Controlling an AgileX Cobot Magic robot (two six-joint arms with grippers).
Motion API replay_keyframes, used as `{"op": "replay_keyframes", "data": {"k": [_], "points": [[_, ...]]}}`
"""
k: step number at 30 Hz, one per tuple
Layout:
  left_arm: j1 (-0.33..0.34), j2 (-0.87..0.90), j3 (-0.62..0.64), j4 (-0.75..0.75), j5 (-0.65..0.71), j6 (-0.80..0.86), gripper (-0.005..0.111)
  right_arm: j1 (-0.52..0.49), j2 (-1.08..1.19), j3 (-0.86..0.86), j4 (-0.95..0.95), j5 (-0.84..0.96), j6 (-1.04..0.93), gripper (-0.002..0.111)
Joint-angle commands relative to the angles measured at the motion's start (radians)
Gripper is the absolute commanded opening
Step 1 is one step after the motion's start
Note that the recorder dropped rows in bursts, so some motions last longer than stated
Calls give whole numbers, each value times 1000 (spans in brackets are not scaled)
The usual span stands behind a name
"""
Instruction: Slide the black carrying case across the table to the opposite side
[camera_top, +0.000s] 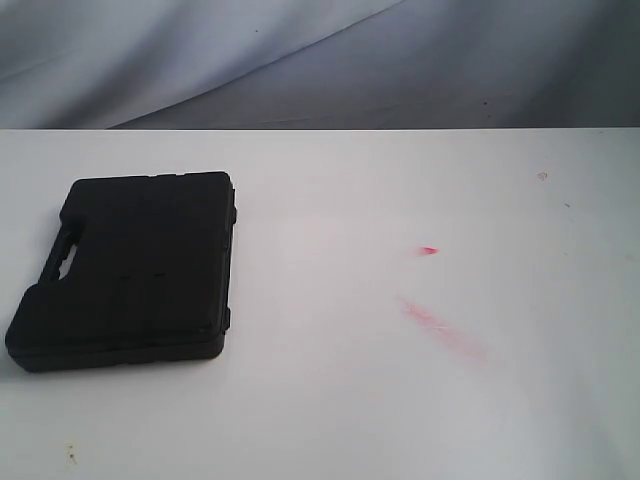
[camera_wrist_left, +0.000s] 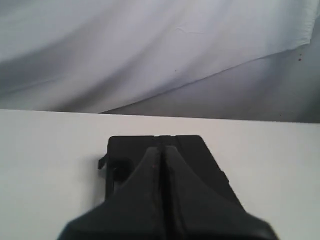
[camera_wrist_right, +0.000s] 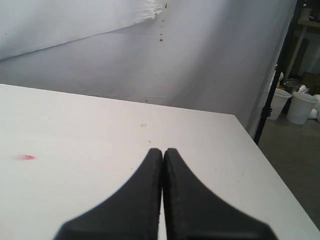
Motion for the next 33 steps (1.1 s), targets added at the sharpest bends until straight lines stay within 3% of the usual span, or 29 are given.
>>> {"op": "replay_keyframes", "data": {"k": [1, 10, 16, 22, 33], "points": [[-6, -3, 86, -39, -196, 30, 0, -6, -3, 4, 7, -2, 2, 0], [-6, -3, 242, -26, -443, 35, 0, -6, -3, 4, 7, -2, 2, 0], [-6, -3, 242, 30, -419, 63, 0, -6, -3, 4, 7, -2, 2, 0], [-6, -3, 242, -40, -250, -3, 0, -6, -3, 4, 7, -2, 2, 0], [-6, -3, 242, -118, -249, -3, 0, -6, -3, 4, 7, -2, 2, 0]]}}
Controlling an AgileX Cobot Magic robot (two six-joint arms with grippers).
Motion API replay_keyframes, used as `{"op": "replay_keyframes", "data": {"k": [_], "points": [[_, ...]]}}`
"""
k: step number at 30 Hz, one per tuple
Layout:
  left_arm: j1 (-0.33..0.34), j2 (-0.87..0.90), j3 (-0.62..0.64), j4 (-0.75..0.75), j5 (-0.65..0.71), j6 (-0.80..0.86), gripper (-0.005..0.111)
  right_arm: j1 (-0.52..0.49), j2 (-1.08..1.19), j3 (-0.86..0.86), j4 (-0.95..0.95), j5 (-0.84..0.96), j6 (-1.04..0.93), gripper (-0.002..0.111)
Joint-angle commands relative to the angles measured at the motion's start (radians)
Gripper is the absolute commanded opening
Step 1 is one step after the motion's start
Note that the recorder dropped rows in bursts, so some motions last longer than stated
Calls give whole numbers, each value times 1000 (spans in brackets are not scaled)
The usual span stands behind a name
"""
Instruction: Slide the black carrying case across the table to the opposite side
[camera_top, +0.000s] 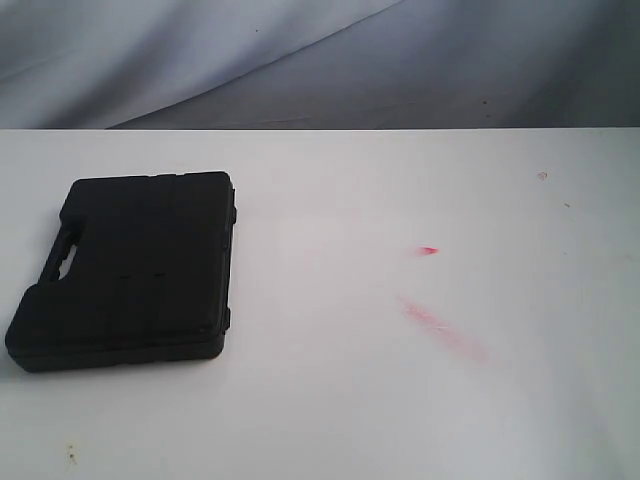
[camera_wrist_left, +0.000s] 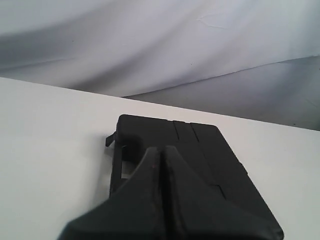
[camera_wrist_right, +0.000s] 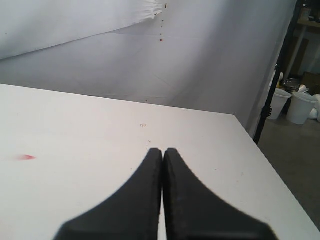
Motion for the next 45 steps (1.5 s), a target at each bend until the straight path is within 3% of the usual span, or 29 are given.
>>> {"op": "replay_keyframes", "data": {"k": [1, 13, 20, 24, 45], "points": [[-6, -3, 5, -29, 2, -13, 0, -6, -3, 4, 7, -2, 2, 0], [-6, -3, 5, -17, -3, -9, 0, -6, -3, 4, 7, -2, 2, 0], [-6, -3, 5, 296, -15, -300, 0, -6, -3, 4, 7, -2, 2, 0], [-6, -3, 5, 342, -21, -325, 0, -6, -3, 4, 7, -2, 2, 0], [-6, -3, 5, 350, -10, -267, 0, -6, -3, 4, 7, -2, 2, 0]]}}
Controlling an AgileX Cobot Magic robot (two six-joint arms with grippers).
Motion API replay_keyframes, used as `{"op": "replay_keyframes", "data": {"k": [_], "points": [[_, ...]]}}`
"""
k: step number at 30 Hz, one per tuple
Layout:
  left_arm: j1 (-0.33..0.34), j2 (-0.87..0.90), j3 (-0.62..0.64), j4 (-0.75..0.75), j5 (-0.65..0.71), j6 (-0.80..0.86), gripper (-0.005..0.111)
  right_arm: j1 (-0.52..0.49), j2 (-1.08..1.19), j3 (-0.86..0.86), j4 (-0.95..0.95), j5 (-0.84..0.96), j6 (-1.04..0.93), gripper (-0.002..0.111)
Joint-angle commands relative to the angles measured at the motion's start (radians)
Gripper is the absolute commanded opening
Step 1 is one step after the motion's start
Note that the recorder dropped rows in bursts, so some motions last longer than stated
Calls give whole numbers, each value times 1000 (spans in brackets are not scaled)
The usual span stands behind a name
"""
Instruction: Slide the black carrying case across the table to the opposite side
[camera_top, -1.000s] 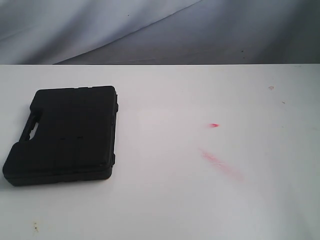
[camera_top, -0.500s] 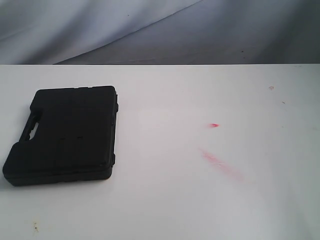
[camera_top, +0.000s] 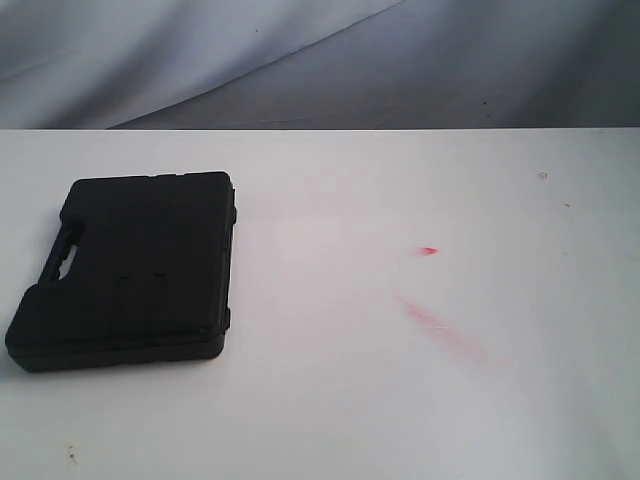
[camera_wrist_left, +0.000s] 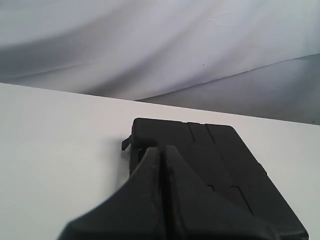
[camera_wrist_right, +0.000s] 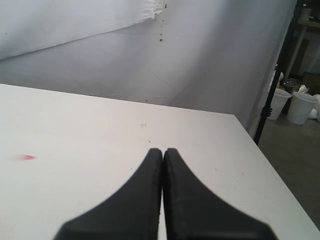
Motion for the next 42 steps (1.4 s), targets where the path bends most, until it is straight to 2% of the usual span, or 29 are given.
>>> {"op": "replay_keyframes", "data": {"k": [1, 5, 10, 42], "points": [[-6, -3, 5, 4, -3, 11, 0, -6, -3, 4, 7, -2, 2, 0], [-6, -3, 5, 4, -48, 13, 0, -6, -3, 4, 7, -2, 2, 0], [-6, -3, 5, 4, 11, 14, 0, -6, -3, 4, 7, -2, 2, 0], [-6, -3, 5, 4, 11, 15, 0, -6, -3, 4, 7, -2, 2, 0]]}}
